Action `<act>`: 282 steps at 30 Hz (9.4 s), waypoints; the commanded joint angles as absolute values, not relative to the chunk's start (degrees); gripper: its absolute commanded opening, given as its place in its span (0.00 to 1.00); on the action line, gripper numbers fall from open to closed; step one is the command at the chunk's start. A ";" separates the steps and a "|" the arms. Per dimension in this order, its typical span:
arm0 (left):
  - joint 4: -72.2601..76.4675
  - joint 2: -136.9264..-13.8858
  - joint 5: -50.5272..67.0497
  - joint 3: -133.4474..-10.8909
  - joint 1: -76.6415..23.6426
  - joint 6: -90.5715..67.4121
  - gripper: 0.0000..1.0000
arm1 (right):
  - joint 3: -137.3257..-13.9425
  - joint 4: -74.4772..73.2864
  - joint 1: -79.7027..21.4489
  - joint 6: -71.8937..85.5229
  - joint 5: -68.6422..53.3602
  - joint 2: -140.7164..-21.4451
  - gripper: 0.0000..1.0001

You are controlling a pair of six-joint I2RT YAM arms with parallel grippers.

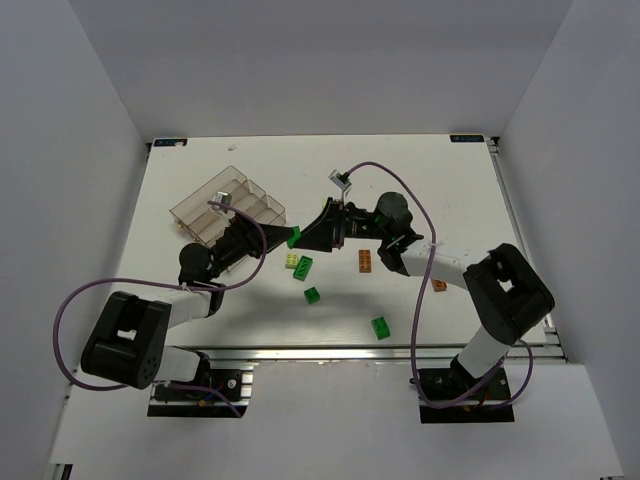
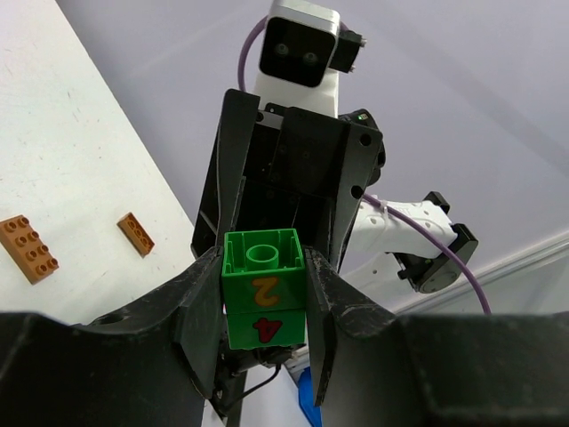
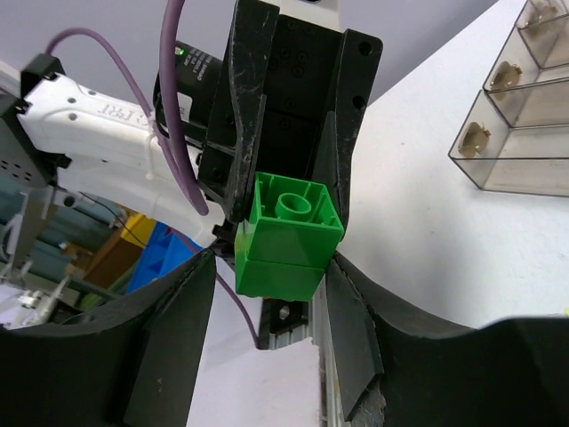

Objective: Sort the legos into containers by color

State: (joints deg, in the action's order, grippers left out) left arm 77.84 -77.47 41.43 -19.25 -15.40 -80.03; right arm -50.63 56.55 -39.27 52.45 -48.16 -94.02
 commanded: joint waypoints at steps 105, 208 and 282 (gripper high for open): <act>-14.85 -90.35 -6.94 -58.62 -9.40 -31.29 0.17 | -48.43 42.54 -38.67 30.06 -36.65 -89.38 0.00; -4.39 -66.43 13.99 -46.23 -21.08 -25.84 0.89 | -47.63 -17.05 -44.91 -27.69 -27.35 -55.63 0.75; -27.16 -105.90 -4.39 -68.55 -37.18 -13.01 0.56 | -48.16 -17.84 -44.91 -23.73 -23.03 -58.01 0.33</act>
